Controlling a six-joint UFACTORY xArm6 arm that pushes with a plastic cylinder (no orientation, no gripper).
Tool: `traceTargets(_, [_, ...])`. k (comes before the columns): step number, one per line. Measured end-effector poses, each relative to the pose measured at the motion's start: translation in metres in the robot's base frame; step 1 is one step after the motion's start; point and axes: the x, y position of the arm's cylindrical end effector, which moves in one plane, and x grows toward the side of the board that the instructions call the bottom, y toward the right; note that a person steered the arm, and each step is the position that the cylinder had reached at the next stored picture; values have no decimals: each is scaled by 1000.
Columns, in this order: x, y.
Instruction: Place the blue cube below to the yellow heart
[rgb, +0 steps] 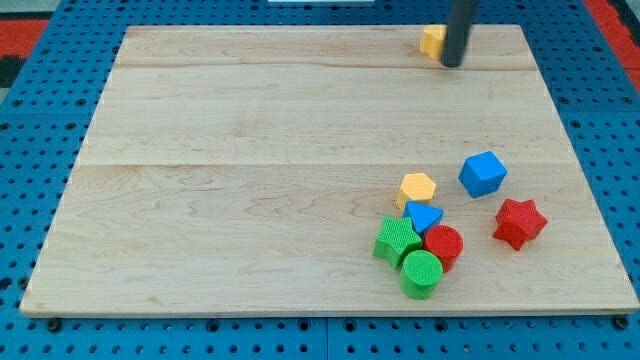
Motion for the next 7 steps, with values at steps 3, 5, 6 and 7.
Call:
traceTargets(3, [186,52])
traceTargets(5, [150,-79])
traceTargets(6, [177,-67])
traceTargets(7, [188,-105])
